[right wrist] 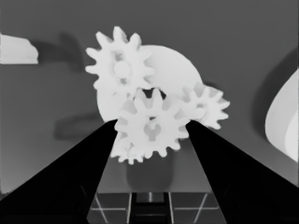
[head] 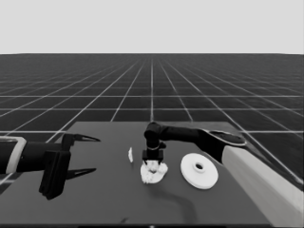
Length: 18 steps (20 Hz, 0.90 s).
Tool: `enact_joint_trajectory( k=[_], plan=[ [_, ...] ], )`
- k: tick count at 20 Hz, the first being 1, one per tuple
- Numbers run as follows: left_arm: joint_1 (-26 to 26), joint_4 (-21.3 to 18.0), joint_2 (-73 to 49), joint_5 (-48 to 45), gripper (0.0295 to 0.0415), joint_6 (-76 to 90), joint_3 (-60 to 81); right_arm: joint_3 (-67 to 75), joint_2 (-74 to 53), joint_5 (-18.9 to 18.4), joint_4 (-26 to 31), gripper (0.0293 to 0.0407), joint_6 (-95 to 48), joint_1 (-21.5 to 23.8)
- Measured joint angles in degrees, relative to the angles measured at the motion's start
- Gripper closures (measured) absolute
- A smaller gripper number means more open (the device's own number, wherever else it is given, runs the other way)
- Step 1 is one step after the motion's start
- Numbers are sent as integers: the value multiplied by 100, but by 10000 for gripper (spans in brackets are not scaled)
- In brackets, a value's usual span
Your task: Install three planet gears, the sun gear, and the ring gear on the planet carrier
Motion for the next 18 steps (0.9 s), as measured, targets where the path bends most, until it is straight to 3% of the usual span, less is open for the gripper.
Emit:
enact_joint_trajectory(
  k=[18],
  plan=[
    [0, 0, 0, 0, 326, 0, 0, -38, 11, 18, -31, 391, 792, -79]
  ],
)
